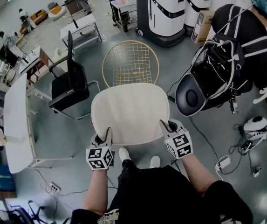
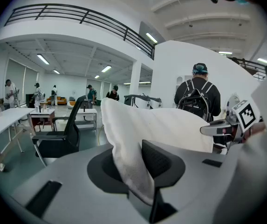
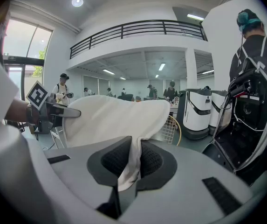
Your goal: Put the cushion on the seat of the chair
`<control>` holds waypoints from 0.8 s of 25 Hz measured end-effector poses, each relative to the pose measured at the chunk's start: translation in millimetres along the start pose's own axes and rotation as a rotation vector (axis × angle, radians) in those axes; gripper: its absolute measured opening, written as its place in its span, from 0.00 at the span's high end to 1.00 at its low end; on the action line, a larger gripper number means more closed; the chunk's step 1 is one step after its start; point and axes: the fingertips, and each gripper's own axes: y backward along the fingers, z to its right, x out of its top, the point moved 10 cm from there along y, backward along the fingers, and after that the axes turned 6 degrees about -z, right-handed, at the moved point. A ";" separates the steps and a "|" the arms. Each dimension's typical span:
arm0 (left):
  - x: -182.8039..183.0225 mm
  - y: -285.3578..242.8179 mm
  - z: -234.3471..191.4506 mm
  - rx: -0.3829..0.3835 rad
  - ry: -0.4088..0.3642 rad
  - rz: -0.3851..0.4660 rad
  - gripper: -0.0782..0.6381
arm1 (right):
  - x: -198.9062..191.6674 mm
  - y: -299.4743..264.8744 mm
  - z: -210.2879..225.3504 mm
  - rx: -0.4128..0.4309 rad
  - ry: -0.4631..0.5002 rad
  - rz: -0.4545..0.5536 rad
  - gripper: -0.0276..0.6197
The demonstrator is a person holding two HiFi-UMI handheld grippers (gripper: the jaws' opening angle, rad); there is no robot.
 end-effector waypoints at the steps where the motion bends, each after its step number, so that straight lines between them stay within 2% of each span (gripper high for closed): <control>1: -0.3 0.7 0.7 -0.001 0.000 0.000 0.75 | -1.4 0.6 0.1 0.000 0.000 -0.003 0.89; 20: 4.6 3.9 -11.4 -0.017 -0.005 0.005 0.75 | 4.9 -0.3 -8.9 0.000 -0.011 0.020 0.89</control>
